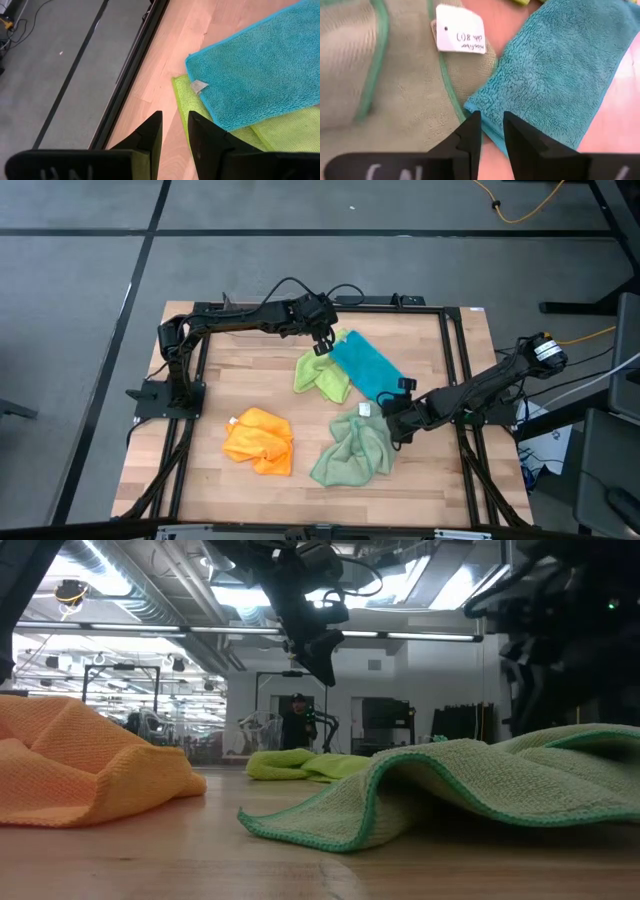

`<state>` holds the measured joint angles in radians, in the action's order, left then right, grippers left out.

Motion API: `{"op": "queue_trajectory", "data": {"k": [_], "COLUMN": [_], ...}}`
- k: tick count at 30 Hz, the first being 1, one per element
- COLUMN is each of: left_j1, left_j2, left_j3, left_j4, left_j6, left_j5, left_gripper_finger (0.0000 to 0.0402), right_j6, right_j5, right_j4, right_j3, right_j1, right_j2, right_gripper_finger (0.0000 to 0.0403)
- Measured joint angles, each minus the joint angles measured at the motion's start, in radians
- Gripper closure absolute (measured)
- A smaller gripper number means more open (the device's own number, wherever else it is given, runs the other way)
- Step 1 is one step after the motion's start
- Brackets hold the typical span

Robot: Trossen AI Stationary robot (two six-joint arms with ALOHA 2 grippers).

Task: Fold microfiber towels
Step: Fold the blue towel

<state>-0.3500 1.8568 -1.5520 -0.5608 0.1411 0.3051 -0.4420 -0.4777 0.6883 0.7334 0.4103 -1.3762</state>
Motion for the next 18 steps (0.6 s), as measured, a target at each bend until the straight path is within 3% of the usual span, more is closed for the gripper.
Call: {"op": "queue_trajectory", "data": {"k": [6,12,18], "left_j1": [0.000,0.000,0.000], "left_j2": [0.000,0.000,0.000], "left_j3": [0.000,0.000,0.000], "left_j4": [0.001,0.001,0.017], "left_j6": [0.000,0.007,0.076], "left_j5": [0.000,0.000,0.000], "left_gripper_finger": [0.0317,0.0317,0.0317], "right_j6": [-0.025,-0.029,-0.192], "right_j5": [-0.004,-0.104,-0.104], "right_j4": [-0.001,-0.008,0.002], "right_j3": [0.012,0.011,0.011], "right_j1": [-0.002,-0.024,-0.059], "right_j2": [0.000,0.000,0.000], "right_gripper_finger": [0.0322,0.0321,0.0320]}}
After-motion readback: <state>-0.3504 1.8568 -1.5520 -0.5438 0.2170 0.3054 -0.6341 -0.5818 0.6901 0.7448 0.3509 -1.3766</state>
